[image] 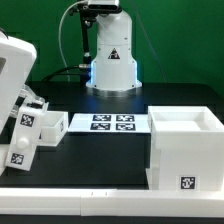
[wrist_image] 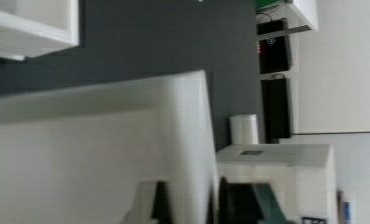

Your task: Assemble drawer

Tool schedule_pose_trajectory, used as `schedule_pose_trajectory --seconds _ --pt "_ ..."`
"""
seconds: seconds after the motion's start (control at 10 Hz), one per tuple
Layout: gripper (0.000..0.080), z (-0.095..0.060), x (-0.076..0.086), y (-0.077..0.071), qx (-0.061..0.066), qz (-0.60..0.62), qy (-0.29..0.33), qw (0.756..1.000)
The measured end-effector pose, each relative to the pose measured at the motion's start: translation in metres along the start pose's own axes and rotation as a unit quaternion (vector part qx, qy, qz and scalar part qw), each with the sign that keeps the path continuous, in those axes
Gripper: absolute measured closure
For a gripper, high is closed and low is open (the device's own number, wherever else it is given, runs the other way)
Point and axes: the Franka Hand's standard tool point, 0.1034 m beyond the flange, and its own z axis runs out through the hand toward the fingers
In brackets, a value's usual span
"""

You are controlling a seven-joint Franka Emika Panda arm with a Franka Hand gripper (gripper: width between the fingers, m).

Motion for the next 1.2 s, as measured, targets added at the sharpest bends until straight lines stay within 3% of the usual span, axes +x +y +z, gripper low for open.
schedule_pose_trajectory --seconds 0.2,0.3,0.5,0.7,1.2 --pt "0.0745 0.004 0.005 -0.002 -0.003 -0.007 0.001 1.000" --pt "0.0759 0.009 0.017 -0.006 -0.028 -0.028 0.016 0.999" --pt "0.0766 0.025 0.034 -0.032 -0.068 -0.013 0.011 0.998" --pt "0.0767 0.039 0.044 -0.038 -0.095 0.037 0.002 0.995" --pt "0.0767 0.037 0.042 -0.033 -0.095 0.025 0.003 0.995"
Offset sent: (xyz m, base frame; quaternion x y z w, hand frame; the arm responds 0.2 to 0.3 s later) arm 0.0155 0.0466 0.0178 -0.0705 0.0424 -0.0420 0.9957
